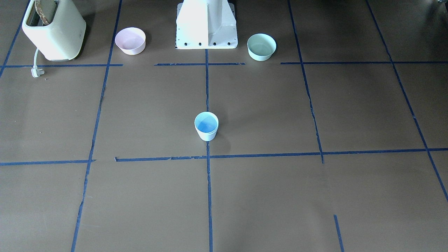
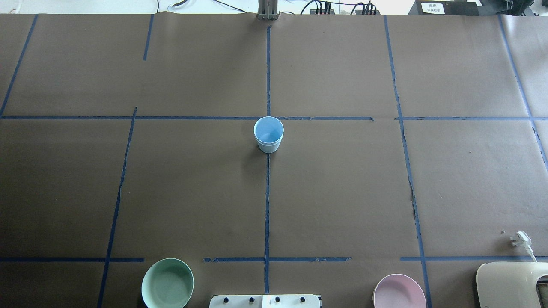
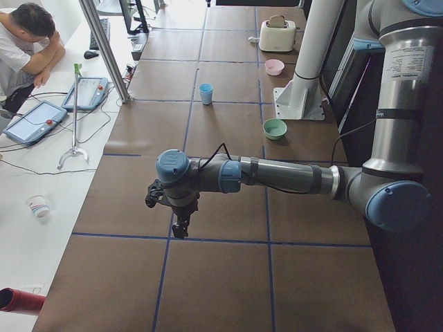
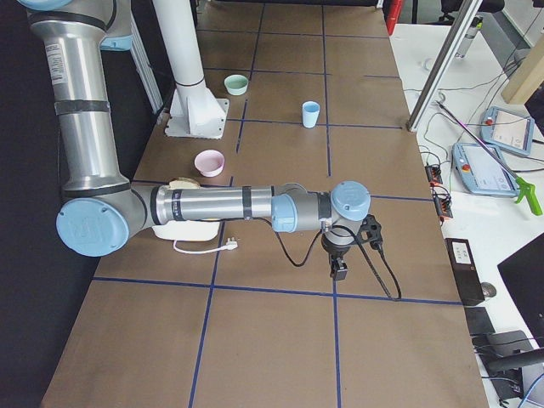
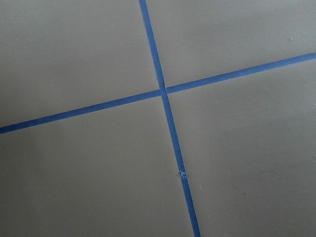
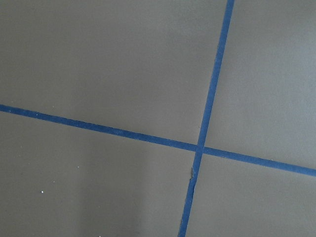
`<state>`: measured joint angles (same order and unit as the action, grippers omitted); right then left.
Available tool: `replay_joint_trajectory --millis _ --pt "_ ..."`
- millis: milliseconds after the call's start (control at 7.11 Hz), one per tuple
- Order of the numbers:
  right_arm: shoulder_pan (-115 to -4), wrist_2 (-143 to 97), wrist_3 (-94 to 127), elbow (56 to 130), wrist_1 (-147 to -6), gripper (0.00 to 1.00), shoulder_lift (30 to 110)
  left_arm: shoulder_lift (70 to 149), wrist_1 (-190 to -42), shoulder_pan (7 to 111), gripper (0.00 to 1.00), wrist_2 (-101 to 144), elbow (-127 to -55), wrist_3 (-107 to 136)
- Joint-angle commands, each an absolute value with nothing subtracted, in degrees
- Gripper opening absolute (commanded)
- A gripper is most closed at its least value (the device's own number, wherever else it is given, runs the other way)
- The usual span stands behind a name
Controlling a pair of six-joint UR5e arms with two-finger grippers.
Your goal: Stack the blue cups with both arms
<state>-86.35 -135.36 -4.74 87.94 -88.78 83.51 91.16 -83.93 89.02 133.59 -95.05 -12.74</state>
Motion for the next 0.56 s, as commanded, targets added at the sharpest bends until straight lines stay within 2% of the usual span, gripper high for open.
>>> replay_joint_trajectory --millis 0,422 --pt "-85.96 -135.44 -4.66 88.50 -88.77 1.00 83.50 91.23 -83.94 88.95 1.00 133.51 -95.10 -12.74" --pt "-85.26 -135.53 -4.75 88.86 -88.77 1.00 83.50 91.32 -83.85 88.95 1.00 133.24 -95.63 -12.74"
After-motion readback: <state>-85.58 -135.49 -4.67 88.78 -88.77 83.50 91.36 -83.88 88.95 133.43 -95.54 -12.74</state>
